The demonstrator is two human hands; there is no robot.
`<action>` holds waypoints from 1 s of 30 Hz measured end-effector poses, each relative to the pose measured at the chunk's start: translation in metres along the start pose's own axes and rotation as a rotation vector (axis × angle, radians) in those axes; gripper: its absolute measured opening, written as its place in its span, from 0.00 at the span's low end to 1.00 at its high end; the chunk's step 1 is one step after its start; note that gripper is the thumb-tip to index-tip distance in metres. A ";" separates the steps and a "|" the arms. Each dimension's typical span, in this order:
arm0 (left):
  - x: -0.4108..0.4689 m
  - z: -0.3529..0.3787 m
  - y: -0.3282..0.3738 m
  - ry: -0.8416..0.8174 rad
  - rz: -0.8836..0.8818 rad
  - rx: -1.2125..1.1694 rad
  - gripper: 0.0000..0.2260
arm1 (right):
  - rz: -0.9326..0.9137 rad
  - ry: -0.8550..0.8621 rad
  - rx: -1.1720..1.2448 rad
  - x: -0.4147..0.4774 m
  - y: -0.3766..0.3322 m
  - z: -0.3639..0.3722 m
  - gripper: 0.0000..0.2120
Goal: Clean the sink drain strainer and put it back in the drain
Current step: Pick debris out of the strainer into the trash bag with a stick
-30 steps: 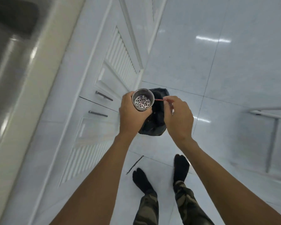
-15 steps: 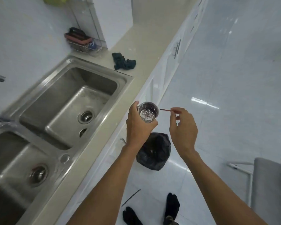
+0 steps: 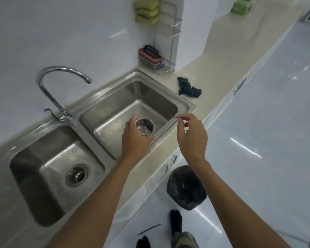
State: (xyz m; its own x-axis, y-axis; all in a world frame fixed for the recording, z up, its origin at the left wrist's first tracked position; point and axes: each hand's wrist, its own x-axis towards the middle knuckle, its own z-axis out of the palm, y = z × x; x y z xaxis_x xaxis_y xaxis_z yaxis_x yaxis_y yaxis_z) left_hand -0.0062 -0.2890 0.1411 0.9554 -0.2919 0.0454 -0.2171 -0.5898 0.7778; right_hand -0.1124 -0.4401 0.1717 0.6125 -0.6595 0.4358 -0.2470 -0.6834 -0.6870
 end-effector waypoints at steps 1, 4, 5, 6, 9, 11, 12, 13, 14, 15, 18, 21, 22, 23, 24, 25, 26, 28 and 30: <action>0.009 -0.001 -0.014 -0.008 -0.030 0.024 0.41 | -0.014 -0.032 0.008 0.004 0.000 0.014 0.07; 0.033 0.008 -0.052 -0.033 -0.105 0.055 0.37 | -0.054 -0.112 0.018 0.018 0.007 0.058 0.08; 0.041 0.013 -0.062 -0.037 -0.125 0.049 0.37 | -0.062 -0.139 0.018 0.024 0.011 0.072 0.09; 0.049 0.020 -0.072 -0.039 -0.141 0.035 0.36 | -0.070 -0.167 0.015 0.030 0.016 0.085 0.09; 0.073 0.046 -0.099 -0.061 -0.193 0.023 0.34 | -0.091 -0.264 0.003 0.051 0.034 0.124 0.10; 0.091 0.067 -0.116 -0.117 -0.212 0.107 0.33 | -0.083 -0.303 -0.024 0.065 0.049 0.148 0.10; 0.100 0.077 -0.123 -0.149 -0.221 0.152 0.32 | -0.071 -0.319 -0.036 0.071 0.057 0.159 0.11; 0.108 0.087 -0.130 -0.176 -0.228 0.184 0.32 | -0.063 -0.342 -0.035 0.076 0.063 0.170 0.11; 0.115 0.095 -0.137 -0.195 -0.235 0.206 0.32 | -0.067 -0.369 -0.025 0.079 0.069 0.180 0.10; 0.120 0.103 -0.142 -0.205 -0.247 0.227 0.32 | -0.085 -0.392 -0.013 0.082 0.074 0.190 0.09; 0.130 0.121 -0.159 -0.224 -0.301 0.285 0.32 | -0.107 -0.443 -0.022 0.092 0.086 0.214 0.07; 0.134 0.136 -0.172 -0.249 -0.346 0.306 0.33 | -0.096 -0.462 -0.034 0.101 0.095 0.232 0.07; 0.135 0.141 -0.175 -0.249 -0.340 0.311 0.33 | -0.103 -0.465 -0.031 0.103 0.097 0.236 0.07; 0.137 0.146 -0.176 -0.253 -0.334 0.319 0.31 | -0.116 -0.470 -0.030 0.104 0.098 0.238 0.07; 0.138 0.150 -0.177 -0.262 -0.332 0.330 0.31 | -0.132 -0.482 -0.031 0.105 0.099 0.240 0.07; 0.139 0.154 -0.178 -0.271 -0.329 0.344 0.30 | -0.145 -0.503 -0.033 0.106 0.100 0.242 0.08; 0.141 0.157 -0.178 -0.278 -0.325 0.361 0.30 | -0.151 -0.531 -0.037 0.107 0.101 0.243 0.08; 0.144 0.164 -0.179 -0.284 -0.314 0.389 0.30 | -0.146 -0.580 -0.055 0.111 0.103 0.246 0.09; 0.147 0.169 -0.181 -0.287 -0.305 0.416 0.30 | -0.137 -0.610 -0.074 0.115 0.103 0.250 0.09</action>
State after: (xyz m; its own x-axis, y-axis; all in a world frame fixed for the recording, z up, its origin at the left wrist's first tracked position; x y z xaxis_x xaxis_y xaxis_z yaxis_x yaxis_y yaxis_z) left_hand 0.1397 -0.3517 -0.0990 0.9070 -0.2208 -0.3587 -0.0568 -0.9078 0.4155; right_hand 0.1198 -0.5082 0.0056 0.9550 -0.2820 0.0926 -0.1734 -0.7833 -0.5970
